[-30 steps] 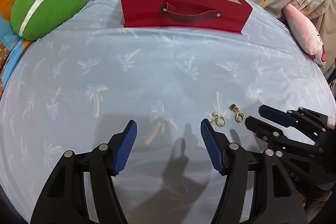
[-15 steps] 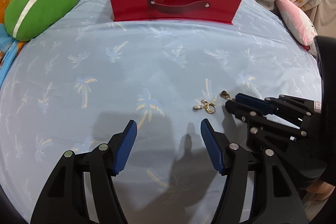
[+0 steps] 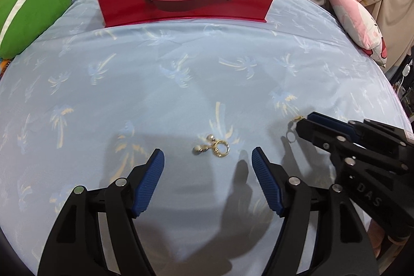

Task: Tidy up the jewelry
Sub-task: 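Grasp a gold drop earring with the right tool while the left tool grasps the other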

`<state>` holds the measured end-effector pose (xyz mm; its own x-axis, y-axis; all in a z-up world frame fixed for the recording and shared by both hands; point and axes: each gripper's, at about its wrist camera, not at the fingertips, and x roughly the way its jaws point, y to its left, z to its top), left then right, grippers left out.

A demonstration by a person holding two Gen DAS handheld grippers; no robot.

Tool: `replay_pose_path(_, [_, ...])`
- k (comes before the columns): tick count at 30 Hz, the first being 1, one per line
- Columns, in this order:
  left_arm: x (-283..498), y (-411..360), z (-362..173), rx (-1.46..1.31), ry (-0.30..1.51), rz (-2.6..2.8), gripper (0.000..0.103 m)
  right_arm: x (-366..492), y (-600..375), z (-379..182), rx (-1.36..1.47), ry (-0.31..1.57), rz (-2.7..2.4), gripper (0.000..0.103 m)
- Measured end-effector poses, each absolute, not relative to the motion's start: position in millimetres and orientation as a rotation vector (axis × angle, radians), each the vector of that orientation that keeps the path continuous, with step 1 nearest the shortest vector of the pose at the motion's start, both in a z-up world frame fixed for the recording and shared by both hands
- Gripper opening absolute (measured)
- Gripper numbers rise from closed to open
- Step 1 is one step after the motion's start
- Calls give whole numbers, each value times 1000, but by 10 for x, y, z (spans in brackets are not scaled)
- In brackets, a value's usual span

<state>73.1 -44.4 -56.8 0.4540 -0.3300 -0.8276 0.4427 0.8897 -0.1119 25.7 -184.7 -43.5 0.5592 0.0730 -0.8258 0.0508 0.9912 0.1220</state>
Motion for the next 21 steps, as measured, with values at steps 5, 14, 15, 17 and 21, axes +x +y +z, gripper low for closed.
replay_pose_path(5, [727,-532,-576,156,964,-479,56,206,-1936,-395,150,971,-3,14])
replay_pose_path(14, [699,-511,-577,154,954,-484,22,196,-1971,-365,167,959,-7,14])
replay_pose_path(15, [693,-507,-576,153,955,-486,18,192,-1968,-361,167,958,-6,14])
replay_pose_path(17, [694,-489,-572,142,963,-494,13,188,-1960,-347,166,954,-3,14])
replay_pose_path(21, [685,-429,-535,100,975,-509,6,171,-1933,-274,165,940,7,14])
